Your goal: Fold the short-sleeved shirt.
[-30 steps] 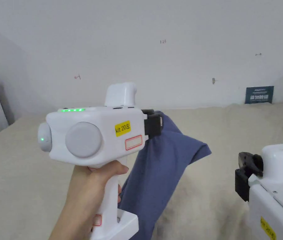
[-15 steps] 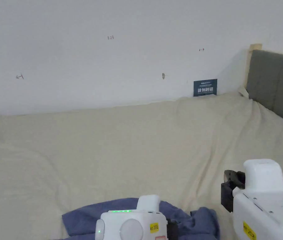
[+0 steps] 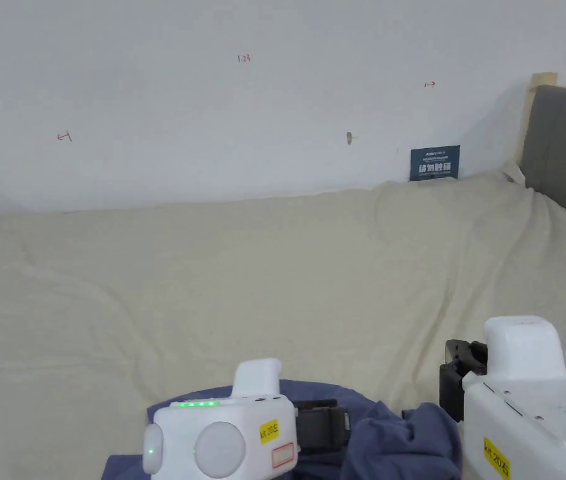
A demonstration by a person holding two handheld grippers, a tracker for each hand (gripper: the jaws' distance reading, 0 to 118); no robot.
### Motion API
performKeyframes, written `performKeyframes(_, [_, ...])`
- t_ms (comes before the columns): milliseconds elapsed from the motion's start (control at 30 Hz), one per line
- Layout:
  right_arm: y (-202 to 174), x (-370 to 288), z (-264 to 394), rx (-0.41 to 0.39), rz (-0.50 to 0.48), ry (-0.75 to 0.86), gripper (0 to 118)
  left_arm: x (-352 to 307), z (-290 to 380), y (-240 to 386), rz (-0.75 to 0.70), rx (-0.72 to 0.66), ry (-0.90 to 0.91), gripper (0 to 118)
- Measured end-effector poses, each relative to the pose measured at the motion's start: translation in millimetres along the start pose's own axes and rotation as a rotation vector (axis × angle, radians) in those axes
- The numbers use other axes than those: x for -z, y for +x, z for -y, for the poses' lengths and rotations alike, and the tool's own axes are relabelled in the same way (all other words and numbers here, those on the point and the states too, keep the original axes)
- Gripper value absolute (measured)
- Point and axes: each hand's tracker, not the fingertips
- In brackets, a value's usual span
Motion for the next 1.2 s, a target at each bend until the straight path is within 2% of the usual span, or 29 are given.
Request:
performKeyframes(33, [-4.1,0.3,0.2,-0.007,-0.016,-0.004,0,-12.4,-0.9,-7.4,-0.027,0.023,0.003,90])
performKeyframes(67, [-6.7,1.8,1.9,-0.01,-0.024,-0.004,0,-21.2,-1.1,-13.0,-0.048,0.04,0.006,75])
performKeyframes(100, [-10.5,2.7,2.1,-0.013,-0.036,-0.008,0,-31.7,1.2,-20.2,-0.09,0.042,0.03,56])
performKeyframes(133, [-13.8,3.3,2.1,-0.014,-0.045,-0.011,0,-40.1,2.5,-26.6,-0.13,0.042,0.052,32])
performKeyframes(167, [-18.6,4.1,2.3,-0.017,-0.056,-0.012,0,-51.3,4.2,-36.4,-0.188,0.051,0.07,19])
performKeyframes(267, [-31.7,3.7,3.2,-0.032,-0.086,-0.017,0,-79.2,7.4,-68.6,-0.273,0.008,0.09,4])
performKeyframes(367, [-46.5,6.1,4.7,-0.049,-0.111,-0.025,0,-106.9,15.3,-102.7,-0.299,-0.115,0.121,0])
performKeyframes(500, [-65.4,9.0,7.7,-0.077,-0.155,-0.04,0,-129.0,36.1,-148.2,-0.426,-0.172,0.108,0])
performKeyframes(667, [-83.8,14.7,10.7,-0.103,-0.185,-0.058,0,-132.9,53.9,-188.1,-0.457,-0.244,0.07,0])
performKeyframes(733, [-89.1,18.0,12.4,-0.114,-0.193,-0.068,0,-131.9,61.3,-194.5,-0.517,-0.266,0.093,0])
performKeyframes(800, [-93.2,22.3,13.7,-0.133,-0.193,-0.082,0,-131.8,62.7,-196.3,-0.518,-0.279,0.116,1])
performKeyframes(833, [-94.6,24.1,14.2,-0.142,-0.187,-0.087,0,-131.5,63.2,-199.9,-0.496,-0.306,0.123,17])
performKeyframes(900, [-95.7,27.6,14.8,-0.151,-0.181,-0.098,0,-122.8,63.8,-204.7,-0.468,-0.329,0.083,63])
performKeyframes(933, [-96.2,28.7,14.9,-0.152,-0.18,-0.102,0,-118.8,65.5,-205.0,-0.475,-0.319,0.075,81])
performKeyframes(1100, [-98.8,33.4,15.5,-0.158,-0.176,-0.117,0,-98.4,76.4,-203.0,-0.466,-0.29,-0.01,83])
performKeyframes(1167, [-100.3,34.2,15.1,-0.17,-0.169,-0.123,0,-94.4,82.6,-203.6,-0.51,-0.263,0.004,79])
performKeyframes(1200, [-100.8,34.5,15.2,-0.174,-0.167,-0.126,0,-94.0,82.0,-203.1,-0.528,-0.263,0.003,73])
